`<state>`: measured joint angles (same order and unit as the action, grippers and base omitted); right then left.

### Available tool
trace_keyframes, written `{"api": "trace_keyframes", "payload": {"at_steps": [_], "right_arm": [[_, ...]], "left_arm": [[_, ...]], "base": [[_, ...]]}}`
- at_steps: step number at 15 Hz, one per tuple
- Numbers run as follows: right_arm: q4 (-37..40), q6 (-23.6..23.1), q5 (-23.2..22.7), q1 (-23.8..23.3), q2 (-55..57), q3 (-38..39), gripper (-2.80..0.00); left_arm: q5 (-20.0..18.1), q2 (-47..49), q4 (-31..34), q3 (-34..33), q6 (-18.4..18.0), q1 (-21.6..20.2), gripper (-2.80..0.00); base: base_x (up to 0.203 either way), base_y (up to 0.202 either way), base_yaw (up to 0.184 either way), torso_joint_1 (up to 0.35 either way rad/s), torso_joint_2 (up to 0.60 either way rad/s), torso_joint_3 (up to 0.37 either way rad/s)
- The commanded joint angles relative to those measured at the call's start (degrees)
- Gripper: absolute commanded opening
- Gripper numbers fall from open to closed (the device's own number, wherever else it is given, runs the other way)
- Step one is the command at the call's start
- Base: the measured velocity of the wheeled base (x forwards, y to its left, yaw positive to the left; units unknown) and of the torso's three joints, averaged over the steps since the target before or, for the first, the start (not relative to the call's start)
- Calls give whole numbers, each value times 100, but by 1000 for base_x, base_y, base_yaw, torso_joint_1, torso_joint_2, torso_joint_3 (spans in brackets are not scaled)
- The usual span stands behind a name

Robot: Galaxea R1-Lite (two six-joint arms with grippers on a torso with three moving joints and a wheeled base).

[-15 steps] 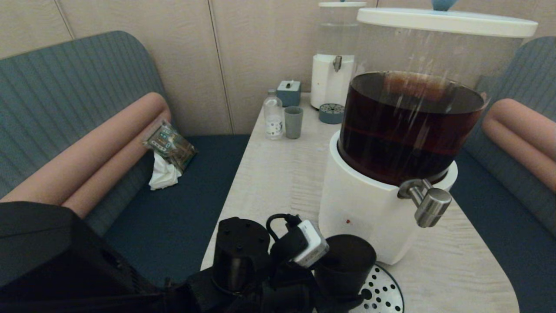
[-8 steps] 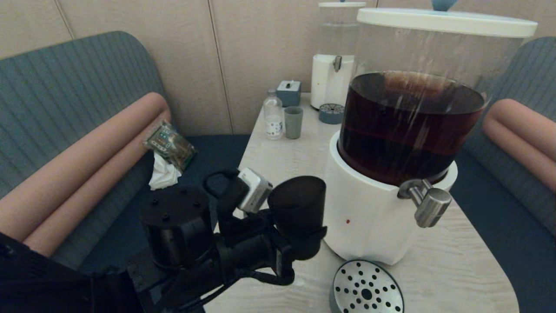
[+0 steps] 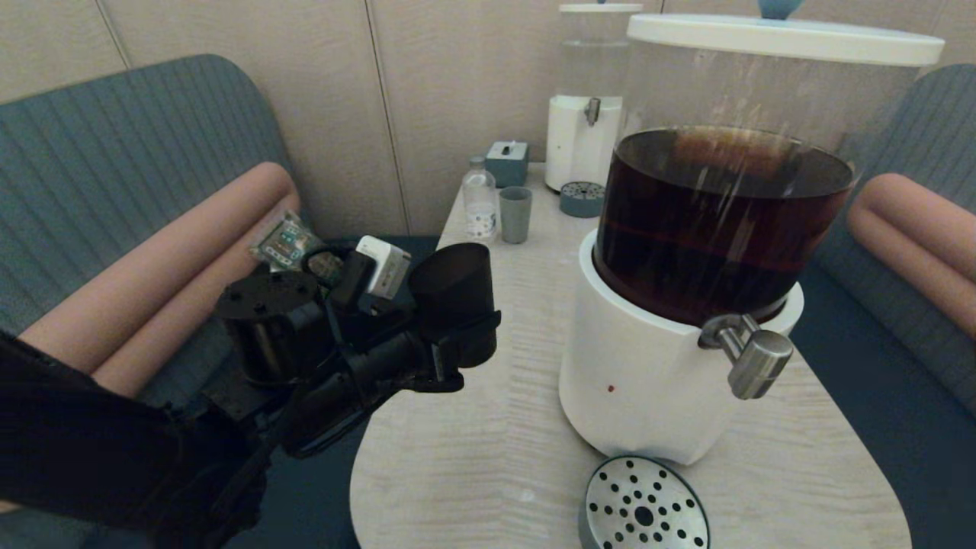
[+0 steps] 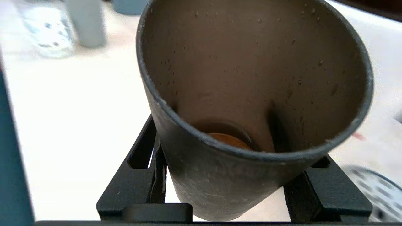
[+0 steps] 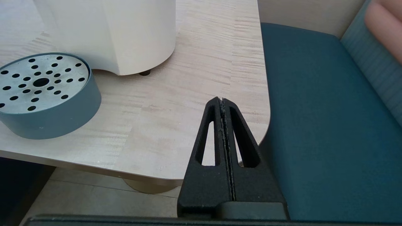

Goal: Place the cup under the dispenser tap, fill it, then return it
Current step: Place the cup next to the water dispenser

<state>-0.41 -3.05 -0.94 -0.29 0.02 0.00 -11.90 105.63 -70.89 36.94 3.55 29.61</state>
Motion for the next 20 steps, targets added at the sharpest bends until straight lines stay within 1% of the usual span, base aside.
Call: {"api": "trace_keyframes", "payload": {"at_steps": [1,7,11,14,20], "right_arm": [[-2,-3,-3,3,-2,18,-280],[-2,-3,-3,3,-2,18,-280],[-2,-3,-3,3,-2,18,-280],[-2,-3,-3,3,-2,18,-280],[-2,-3,-3,3,-2,18,-280]], "left_arm": [[-11,634,-140,365,9,-218,-280],[-23,1995,-233,1477,-10,-715,-280],[-23,2644,-283,1983,-12,-953,-280],[-15,2866,-283,2122,-20,-984,-280],[12,2978,-277,2089,-21,-963,-280]], "base": [[0,0,0,0,0,0],[0,0,0,0,0,0],[0,0,0,0,0,0],[0,0,0,0,0,0],[0,0,0,0,0,0]]}}
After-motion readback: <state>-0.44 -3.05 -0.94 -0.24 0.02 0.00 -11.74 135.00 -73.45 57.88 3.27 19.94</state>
